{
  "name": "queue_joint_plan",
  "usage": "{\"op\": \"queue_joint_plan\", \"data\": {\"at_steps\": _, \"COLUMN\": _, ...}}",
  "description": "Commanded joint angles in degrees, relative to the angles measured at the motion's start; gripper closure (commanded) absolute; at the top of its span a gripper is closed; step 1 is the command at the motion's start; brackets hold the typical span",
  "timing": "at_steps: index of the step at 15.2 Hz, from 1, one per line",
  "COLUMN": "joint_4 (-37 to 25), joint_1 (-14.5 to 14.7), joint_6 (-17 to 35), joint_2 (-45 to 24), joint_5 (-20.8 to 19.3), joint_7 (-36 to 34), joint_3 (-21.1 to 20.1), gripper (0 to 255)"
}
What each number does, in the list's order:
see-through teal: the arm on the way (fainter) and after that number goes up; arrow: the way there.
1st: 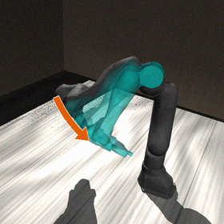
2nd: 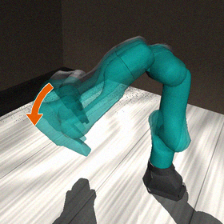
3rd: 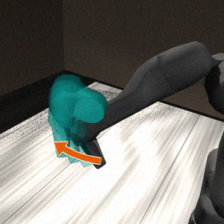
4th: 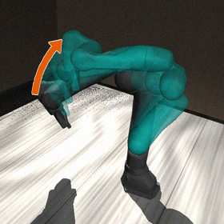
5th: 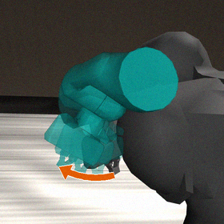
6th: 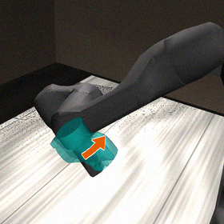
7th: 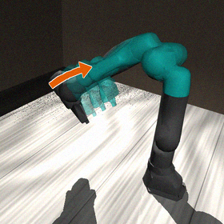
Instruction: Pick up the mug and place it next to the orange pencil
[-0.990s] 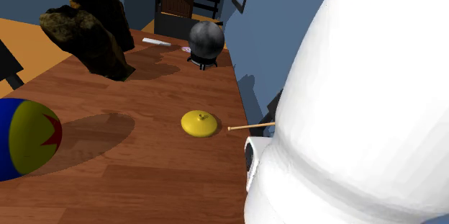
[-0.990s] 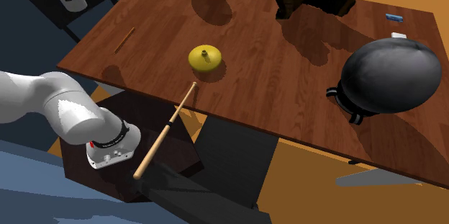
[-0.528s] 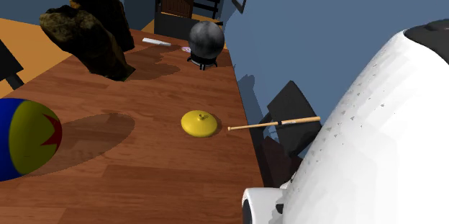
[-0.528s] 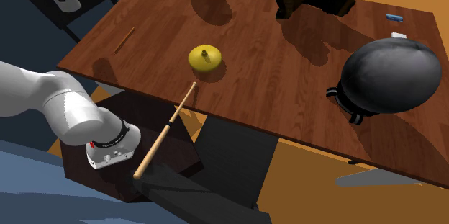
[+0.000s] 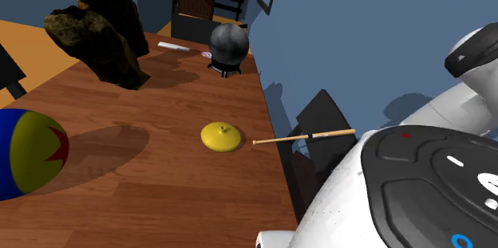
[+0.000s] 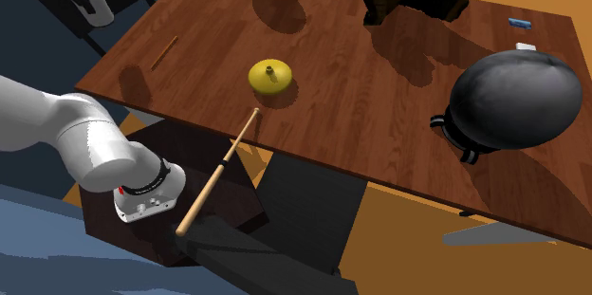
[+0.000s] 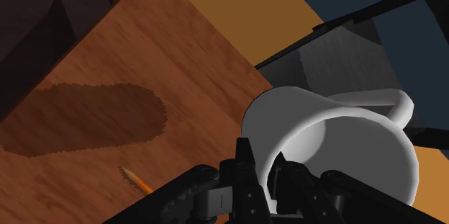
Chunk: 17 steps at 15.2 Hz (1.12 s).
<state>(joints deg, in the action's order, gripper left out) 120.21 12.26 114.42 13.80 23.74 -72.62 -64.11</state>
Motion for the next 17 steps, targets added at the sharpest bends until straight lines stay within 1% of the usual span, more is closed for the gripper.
{"op": "queue_joint_plan", "data": {"at_steps": 1, "joint_4": 1.07, "joint_1": -0.24, "joint_6": 1.64, "joint_2": -0.67, "joint_5": -0.29, "joint_7": -0.16, "joint_3": -0.80, "gripper": 255}}
{"op": "queue_joint_plan", "data": {"at_steps": 6, "joint_4": 3.67, "joint_1": -1.30, "joint_6": 6.05, "joint_2": -3.16, "joint_5": -1.76, "joint_7": -0.93, "joint_3": -3.20, "gripper": 255}}
{"op": "queue_joint_plan", "data": {"at_steps": 10, "joint_4": 5.59, "joint_1": -2.47, "joint_6": 9.80, "joint_2": -5.94, "joint_5": -3.88, "joint_7": -2.20, "joint_3": -5.46, "gripper": 255}}
{"op": "queue_joint_plan", "data": {"at_steps": 14, "joint_4": 7.38, "joint_1": -3.81, "joint_6": 13.77, "joint_2": -9.79, "joint_5": -7.48, "joint_7": -4.52, "joint_3": -7.86, "gripper": 255}}
{"op": "queue_joint_plan", "data": {"at_steps": 17, "joint_4": 8.64, "joint_1": -4.44, "joint_6": 16.82, "joint_2": -13.67, "joint_5": -11.76, "joint_7": -7.36, "joint_3": -9.22, "gripper": 255}}
